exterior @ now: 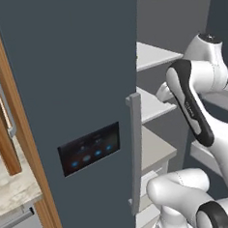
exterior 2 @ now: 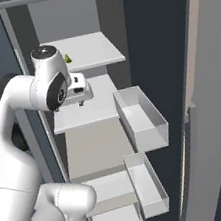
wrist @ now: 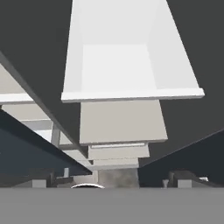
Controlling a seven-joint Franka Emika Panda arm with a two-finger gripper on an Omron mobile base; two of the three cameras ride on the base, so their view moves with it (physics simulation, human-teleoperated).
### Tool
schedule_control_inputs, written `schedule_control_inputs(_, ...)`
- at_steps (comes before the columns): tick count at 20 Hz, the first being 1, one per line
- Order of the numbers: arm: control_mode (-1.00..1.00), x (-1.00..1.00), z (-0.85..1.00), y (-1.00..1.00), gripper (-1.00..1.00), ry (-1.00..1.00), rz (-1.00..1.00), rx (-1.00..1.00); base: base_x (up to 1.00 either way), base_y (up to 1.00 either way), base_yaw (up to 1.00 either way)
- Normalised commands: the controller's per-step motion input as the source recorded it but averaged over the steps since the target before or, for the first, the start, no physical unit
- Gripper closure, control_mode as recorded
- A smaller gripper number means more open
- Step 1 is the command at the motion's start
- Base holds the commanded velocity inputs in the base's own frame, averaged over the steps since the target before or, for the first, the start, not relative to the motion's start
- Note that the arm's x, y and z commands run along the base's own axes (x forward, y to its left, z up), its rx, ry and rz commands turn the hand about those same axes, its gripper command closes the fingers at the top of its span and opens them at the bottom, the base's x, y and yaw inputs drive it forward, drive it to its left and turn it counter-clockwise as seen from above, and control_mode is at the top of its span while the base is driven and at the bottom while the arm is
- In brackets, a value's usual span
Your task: There is a bowl on the dining counter. Grab a lemon wedge from the fridge and place it in the bowl. Then get the liquor bottle and glass cup from the cabinet and place them next to the bowl.
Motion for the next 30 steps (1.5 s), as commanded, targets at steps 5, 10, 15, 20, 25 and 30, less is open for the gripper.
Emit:
schedule_control_inputs(5, -1.0, 0.27, 0.51, -0.06, -1.0, -0.24, 0.14, 0.0, 0.0, 0.0, 0.0)
schedule_control_inputs(10, -1.0, 0.27, 0.53, -0.04, -1.0, -0.11, 0.05, 0.0, 0.0, 0.0, 0.0)
schedule_control_inputs(15, -1.0, 0.44, 0.4, 0.0, -1.0, -0.02, 0.0, 0.02, 0.0, 0.0, 0.0)
schedule_control_inputs(20, -1.0, 0.22, 0.14, 0.0, -1.0, -0.02, 0.0, 0.0, 0.0, 0.0, 0.0)
schedule_control_inputs(25, -1.0, 0.11, 0.0, 0.0, -1.0, 0.0, 0.0, 0.0, 0.0, 0.0, 0.0)
schedule_control_inputs(30, -1.0, 0.13, 0.01, 0.0, -1.0, 0.0, 0.0, 0.05, 0.0, 0.0, 0.0)
